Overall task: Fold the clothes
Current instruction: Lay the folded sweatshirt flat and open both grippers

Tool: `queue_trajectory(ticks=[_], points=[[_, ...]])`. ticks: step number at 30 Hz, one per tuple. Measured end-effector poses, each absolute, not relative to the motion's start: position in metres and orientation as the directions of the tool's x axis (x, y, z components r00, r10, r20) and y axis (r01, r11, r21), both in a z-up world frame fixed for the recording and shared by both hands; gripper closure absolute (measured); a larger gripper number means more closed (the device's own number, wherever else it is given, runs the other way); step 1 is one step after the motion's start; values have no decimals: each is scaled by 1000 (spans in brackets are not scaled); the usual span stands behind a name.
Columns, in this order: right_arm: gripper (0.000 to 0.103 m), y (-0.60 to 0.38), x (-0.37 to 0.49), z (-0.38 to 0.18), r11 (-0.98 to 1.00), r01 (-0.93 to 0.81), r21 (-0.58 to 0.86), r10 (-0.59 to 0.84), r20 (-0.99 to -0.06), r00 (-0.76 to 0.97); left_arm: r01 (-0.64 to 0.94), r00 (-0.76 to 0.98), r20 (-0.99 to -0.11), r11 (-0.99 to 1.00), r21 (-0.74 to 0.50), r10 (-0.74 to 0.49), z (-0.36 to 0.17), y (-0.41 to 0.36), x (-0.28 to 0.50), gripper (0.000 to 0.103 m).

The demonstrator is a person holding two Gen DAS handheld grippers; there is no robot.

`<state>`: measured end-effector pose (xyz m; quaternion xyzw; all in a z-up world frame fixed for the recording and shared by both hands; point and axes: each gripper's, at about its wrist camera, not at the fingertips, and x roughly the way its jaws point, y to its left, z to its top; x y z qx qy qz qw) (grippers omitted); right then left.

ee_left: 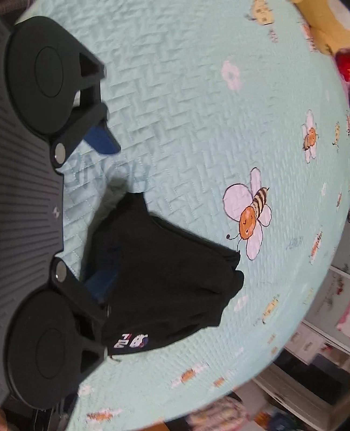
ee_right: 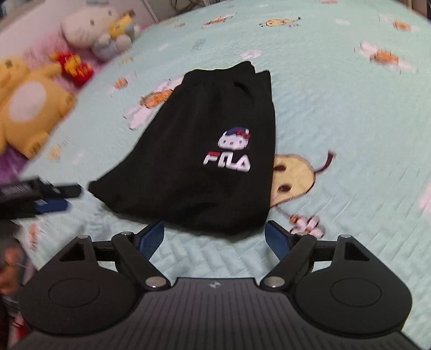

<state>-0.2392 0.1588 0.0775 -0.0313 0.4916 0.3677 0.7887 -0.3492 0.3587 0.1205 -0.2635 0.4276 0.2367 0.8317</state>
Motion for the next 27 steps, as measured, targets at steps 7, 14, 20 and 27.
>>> queue_trajectory(ticks=[7, 14, 20, 27], points=[[21, 167, -222, 99, 733, -580, 354, 572, -783, 245, -513, 684, -729, 694, -505, -25, 134, 376, -339, 2], [21, 128, -225, 55, 707, -358, 609, 688, -711, 149, -546, 791, -597, 285, -788, -134, 0, 431, -385, 42], [21, 113, -245, 38, 716, -307, 627, 683, -720, 123, -456, 850, -508, 286, -843, -139, 9, 437, -403, 27], [21, 104, -250, 56, 692, -309, 653, 715, -678, 168, -379, 883, -443, 324, -867, -153, 47, 421, -393, 19]])
